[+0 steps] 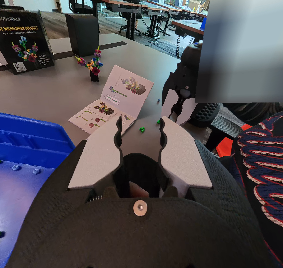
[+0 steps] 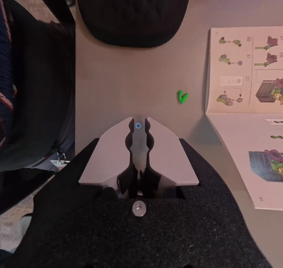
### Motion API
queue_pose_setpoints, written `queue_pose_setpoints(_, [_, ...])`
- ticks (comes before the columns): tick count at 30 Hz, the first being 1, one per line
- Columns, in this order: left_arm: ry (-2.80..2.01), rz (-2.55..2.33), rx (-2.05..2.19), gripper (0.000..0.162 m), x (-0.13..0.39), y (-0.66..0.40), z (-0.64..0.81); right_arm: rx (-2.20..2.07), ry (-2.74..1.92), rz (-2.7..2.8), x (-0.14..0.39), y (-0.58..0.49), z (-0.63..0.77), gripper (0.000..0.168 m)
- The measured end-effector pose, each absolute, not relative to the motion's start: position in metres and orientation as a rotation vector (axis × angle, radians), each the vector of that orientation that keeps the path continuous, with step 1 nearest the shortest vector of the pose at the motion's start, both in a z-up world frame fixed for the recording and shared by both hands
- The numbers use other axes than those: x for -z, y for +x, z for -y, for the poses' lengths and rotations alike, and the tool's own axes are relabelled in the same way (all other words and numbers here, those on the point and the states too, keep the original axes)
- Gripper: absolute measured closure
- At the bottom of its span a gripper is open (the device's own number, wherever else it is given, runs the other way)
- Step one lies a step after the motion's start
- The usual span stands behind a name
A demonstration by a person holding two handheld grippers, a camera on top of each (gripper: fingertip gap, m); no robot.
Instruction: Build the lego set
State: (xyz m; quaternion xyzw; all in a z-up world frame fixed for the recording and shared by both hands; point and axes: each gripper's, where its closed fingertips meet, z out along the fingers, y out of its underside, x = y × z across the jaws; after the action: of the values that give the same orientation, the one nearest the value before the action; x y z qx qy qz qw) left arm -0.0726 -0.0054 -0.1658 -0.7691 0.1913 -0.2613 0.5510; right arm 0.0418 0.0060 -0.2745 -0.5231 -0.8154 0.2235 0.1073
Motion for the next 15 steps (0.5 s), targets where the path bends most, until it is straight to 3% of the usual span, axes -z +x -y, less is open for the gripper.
queue_pose_setpoints(4, [-1.851,-0.528,0.547,0.115,0.148,-0.094,0.008,-0.834,-1.498,2.274,0.258,0.038,-0.007,0.151])
queue_pose_setpoints(9, [-1.998,-0.625,0.350,0.115,0.125,-0.159,-0.007,-1.265,-1.240,1.890,0.203,0.025,-0.015,0.148])
queue_pose_setpoints(15, [-2.378,-0.808,0.228,0.126,0.172,-0.243,-0.052,-1.531,-1.063,1.560,0.166,0.032,-0.030,0.149])
